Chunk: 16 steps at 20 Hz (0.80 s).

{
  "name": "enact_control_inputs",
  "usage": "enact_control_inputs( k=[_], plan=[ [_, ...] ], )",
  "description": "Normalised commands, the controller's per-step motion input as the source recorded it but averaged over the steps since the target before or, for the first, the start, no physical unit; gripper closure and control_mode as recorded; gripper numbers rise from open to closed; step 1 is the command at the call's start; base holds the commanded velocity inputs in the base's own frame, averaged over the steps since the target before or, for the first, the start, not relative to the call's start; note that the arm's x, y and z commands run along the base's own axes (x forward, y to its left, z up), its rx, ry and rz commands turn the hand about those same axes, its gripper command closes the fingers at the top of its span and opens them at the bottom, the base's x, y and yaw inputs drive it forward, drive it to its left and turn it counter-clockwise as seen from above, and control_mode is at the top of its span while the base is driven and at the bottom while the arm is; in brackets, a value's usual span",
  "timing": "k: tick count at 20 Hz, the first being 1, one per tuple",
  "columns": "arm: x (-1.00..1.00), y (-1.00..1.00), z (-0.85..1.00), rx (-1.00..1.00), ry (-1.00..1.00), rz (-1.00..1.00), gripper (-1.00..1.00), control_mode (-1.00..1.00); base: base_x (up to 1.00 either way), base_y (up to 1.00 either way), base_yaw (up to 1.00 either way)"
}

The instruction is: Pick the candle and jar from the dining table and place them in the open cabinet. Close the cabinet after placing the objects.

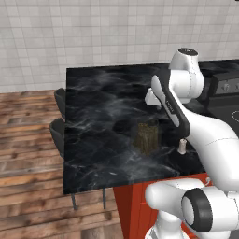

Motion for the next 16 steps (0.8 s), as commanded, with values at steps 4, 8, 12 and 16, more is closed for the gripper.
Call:
enact_control_inputs(
  k=[4,8,12,16],
  plan=[
    [0.01,0.15,-0.02,-0.01,-0.03,0.0,-1.0,-1.0,0.0,0.0,0.0],
    [0.01,0.22,-0.14,-0.02,0.0,0.0,-1.0,-1.0,0.0,0.0,0.0],
    [0.01,0.03,-0.16,0.0,0.02,0.0,-1.0,-1.0,0.0,0.0,0.0],
    [0.01,0.08,-0.17,0.0,0.06,0.0,-1.0,-1.0,0.0,0.0,0.0]
  ],
)
